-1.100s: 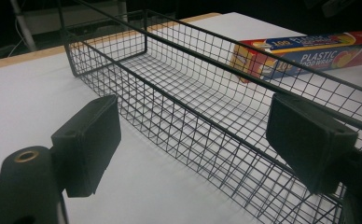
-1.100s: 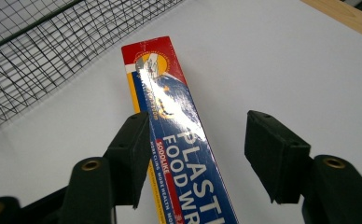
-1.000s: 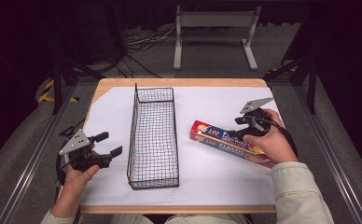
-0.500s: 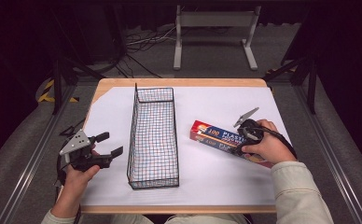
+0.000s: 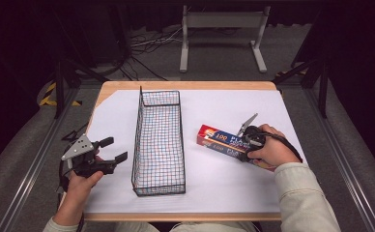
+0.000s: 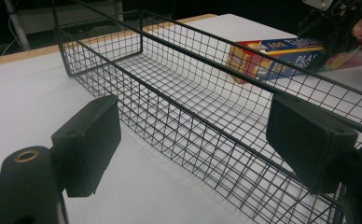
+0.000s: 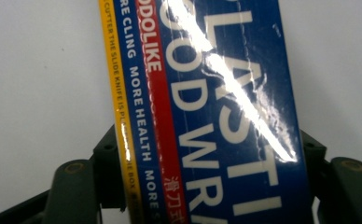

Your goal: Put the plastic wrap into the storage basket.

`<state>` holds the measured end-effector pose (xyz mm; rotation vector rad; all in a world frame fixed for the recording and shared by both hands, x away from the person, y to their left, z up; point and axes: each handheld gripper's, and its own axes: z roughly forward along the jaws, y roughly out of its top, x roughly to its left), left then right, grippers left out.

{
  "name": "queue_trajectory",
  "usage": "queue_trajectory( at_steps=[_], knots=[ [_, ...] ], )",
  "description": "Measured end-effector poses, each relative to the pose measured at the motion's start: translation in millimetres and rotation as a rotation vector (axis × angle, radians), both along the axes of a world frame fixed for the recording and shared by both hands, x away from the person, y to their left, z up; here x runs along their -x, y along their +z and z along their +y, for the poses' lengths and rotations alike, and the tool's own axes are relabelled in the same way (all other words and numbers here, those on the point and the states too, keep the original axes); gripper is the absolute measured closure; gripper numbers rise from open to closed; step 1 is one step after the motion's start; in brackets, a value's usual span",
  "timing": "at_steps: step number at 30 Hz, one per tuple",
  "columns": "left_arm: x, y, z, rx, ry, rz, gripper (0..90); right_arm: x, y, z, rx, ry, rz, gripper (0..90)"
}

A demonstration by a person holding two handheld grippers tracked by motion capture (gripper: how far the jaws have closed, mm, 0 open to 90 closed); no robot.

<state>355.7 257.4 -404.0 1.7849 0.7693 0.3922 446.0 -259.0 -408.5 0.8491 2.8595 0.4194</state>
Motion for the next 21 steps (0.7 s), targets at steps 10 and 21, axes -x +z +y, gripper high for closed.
queue_trajectory(
  at_steps=[10, 21],
  knots=[
    [-0.4, -0.6, 0.9, 0.008, 0.0, -0.001, 18.7, -2.0, 4.2, 4.7, 0.048, 0.043, 0.025, 39.2],
    [0.3, 0.2, -0.1, 0.01, -0.001, -0.002, 18.7, 6.4, 30.9, 0.1, -0.181, -0.146, 0.03, 40.7]
  ],
)
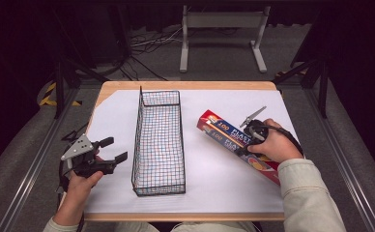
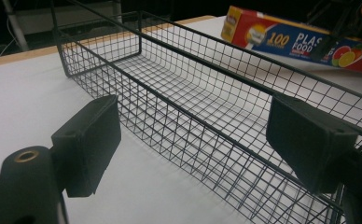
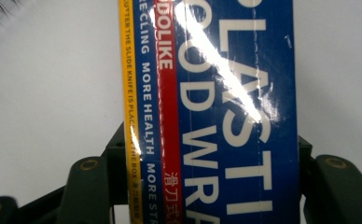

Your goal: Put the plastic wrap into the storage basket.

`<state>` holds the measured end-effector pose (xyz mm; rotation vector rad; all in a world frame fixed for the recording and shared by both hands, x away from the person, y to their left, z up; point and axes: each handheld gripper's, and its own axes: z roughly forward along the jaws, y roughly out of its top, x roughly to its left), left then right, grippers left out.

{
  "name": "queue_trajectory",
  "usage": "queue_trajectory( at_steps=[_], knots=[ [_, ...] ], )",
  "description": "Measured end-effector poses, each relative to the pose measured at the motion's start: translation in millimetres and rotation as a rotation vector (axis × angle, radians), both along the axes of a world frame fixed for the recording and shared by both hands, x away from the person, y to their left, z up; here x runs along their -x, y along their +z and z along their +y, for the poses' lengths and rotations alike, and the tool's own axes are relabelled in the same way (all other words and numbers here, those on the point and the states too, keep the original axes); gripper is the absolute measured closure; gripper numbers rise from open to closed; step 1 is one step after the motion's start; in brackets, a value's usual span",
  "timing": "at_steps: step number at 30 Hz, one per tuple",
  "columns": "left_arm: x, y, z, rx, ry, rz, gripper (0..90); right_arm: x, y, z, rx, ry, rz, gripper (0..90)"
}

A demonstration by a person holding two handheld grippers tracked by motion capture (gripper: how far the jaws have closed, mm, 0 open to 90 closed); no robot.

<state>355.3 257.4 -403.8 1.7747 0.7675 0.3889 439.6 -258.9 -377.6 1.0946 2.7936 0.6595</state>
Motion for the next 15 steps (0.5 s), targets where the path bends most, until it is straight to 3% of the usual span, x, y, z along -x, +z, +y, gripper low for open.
queue_trajectory(
  at_steps=[4, 10, 15],
  knots=[
    [0.0, 0.3, 0.8, 0.0, 0.001, -0.002, 18.7, 3.3, 13.7, 0.9, -0.06, -0.081, 0.0, 40.7],
    [-0.3, 0.1, 1.6, 0.005, 0.002, 0.004, 18.7, 5.0, 27.7, -0.7, -0.119, -0.155, -0.061, 40.7],
    [-0.1, 0.1, 1.9, 0.009, 0.003, 0.002, 18.7, 6.6, 39.5, 0.2, -0.158, -0.215, -0.07, 40.7]
  ],
)
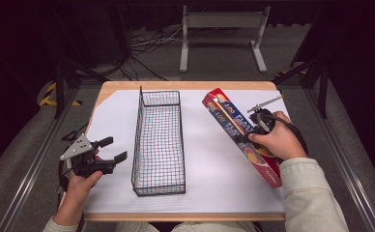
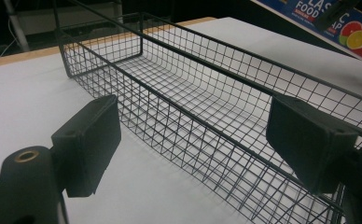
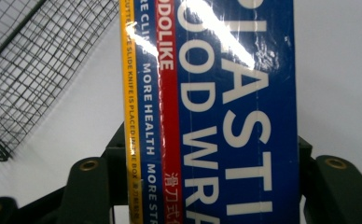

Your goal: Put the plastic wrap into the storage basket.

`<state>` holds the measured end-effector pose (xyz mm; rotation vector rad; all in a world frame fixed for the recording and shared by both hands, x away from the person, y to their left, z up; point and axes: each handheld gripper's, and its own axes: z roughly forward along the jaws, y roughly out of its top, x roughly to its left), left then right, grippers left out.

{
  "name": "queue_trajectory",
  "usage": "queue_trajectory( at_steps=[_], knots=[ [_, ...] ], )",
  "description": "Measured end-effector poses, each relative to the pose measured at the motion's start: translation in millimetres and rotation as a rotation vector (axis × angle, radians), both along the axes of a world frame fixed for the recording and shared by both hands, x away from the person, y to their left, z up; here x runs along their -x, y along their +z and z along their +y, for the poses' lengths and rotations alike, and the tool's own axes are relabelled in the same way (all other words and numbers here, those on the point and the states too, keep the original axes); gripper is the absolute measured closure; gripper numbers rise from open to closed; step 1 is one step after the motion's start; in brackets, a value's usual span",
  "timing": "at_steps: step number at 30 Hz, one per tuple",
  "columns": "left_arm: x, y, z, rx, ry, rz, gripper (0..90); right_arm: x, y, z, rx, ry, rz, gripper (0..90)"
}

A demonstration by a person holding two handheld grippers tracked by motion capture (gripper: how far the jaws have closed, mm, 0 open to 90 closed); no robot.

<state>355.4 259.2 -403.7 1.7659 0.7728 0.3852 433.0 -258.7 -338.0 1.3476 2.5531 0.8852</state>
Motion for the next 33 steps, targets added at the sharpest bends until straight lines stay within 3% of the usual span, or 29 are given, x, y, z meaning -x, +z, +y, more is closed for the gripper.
queue_trajectory(
  at_steps=[4, 6, 9, 13, 18, 33],
  knots=[
    [0.0, -0.1, 0.8, 0.002, 0.005, 0.002, 18.8, 0.9, 10.7, 1.5, -0.033, -0.088, -0.011, 40.9],
    [-0.2, 0.0, 1.2, -0.003, 0.004, -0.001, 18.8, 2.0, 15.7, 1.8, -0.045, -0.143, -0.041, 40.8],
    [0.0, -0.1, 0.9, 0.003, 0.005, 0.001, 18.8, 2.9, 19.4, 2.2, -0.053, -0.186, -0.053, 41.0],
    [0.0, -0.1, 1.0, 0.007, 0.006, -0.001, 18.8, 4.5, 26.9, 4.1, -0.068, -0.273, -0.049, 41.0],
    [0.0, -0.3, 1.4, 0.014, 0.011, 0.004, 18.8, 5.9, 37.2, 6.8, -0.128, -0.394, -0.03, 41.1],
    [0.5, 0.5, 2.5, 0.022, 0.009, -0.002, 18.8, 5.9, 47.7, 21.7, -0.154, -0.594, 0.002, 41.3]
  ],
)
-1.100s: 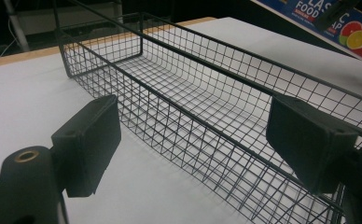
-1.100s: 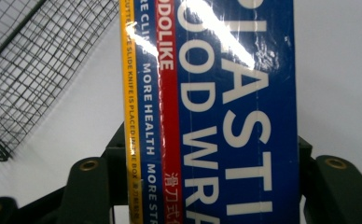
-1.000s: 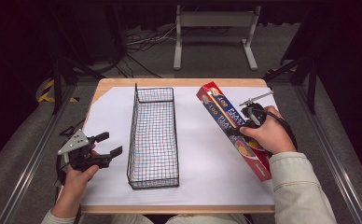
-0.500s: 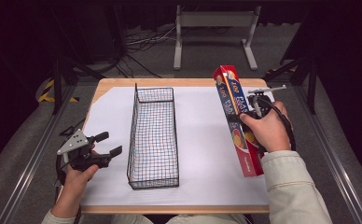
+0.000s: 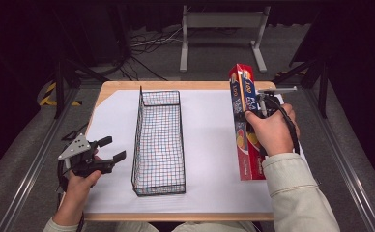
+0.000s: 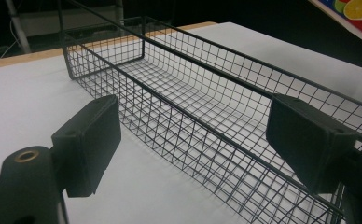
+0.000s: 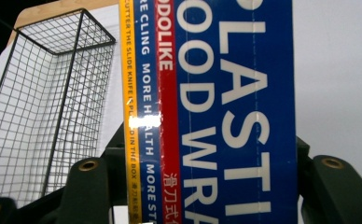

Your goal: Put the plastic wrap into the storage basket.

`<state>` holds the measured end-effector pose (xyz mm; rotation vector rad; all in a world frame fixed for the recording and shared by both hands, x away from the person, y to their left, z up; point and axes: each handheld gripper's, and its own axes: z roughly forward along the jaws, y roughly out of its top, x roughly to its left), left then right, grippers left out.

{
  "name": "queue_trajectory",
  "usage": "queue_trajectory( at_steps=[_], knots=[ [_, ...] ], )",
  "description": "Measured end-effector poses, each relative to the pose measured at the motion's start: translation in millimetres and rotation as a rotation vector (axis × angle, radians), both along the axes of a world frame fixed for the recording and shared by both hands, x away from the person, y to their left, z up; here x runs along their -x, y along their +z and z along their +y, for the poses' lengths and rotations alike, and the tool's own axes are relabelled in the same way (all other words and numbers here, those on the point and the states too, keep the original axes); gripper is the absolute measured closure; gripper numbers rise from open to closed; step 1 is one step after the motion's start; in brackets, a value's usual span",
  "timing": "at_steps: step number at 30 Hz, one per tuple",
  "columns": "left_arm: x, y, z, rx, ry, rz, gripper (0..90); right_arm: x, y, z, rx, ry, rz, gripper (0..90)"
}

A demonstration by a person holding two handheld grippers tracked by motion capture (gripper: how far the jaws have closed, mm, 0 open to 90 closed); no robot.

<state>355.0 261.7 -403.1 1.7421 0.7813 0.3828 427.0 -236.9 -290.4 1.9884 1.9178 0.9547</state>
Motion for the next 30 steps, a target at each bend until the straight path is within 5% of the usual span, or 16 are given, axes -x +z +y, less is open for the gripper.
queue_trajectory(
  at_steps=[8, 17, 30],
  knots=[
    [1.0, 0.5, 1.0, 0.012, -0.001, -0.002, 18.8, -0.7, 5.6, 10.3, 0.003, -0.012, -0.015, 41.3],
    [1.7, 0.6, -1.0, 0.008, -0.002, -0.006, 18.8, -2.0, 12.9, 22.3, -0.07, -0.062, -0.005, 41.3],
    [3.1, 2.6, 3.6, 0.026, 0.003, -0.018, 18.9, -5.8, 27.3, 70.7, -0.065, -0.04, 0.011, 41.1]
  ],
)
